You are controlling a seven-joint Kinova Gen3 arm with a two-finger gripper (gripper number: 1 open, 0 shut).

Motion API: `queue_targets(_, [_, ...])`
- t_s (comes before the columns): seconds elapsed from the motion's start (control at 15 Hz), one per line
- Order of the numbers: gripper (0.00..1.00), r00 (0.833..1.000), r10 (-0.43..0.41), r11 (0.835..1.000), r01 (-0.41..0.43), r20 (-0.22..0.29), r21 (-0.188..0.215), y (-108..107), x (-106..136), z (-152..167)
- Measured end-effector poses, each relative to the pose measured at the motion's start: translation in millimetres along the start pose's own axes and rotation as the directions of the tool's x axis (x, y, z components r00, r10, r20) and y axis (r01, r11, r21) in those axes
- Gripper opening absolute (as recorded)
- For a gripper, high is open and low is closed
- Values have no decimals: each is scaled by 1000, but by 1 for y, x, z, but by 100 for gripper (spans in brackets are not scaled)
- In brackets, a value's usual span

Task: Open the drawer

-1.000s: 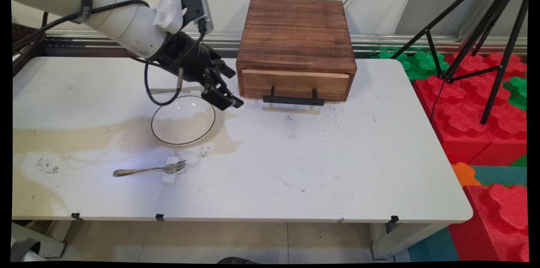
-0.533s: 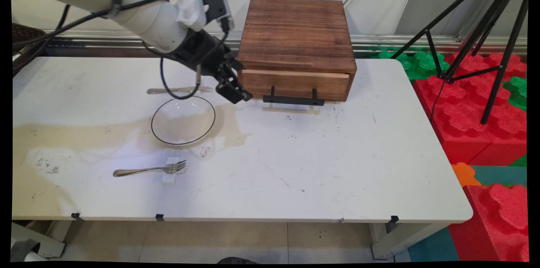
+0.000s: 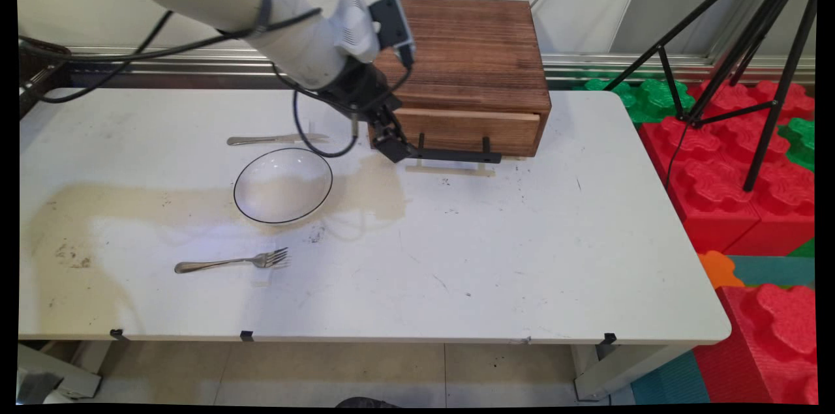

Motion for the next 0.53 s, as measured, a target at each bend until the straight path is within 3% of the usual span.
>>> queue_targets(0.53, [100, 998, 2, 1000, -4, 59, 21, 10, 23, 49])
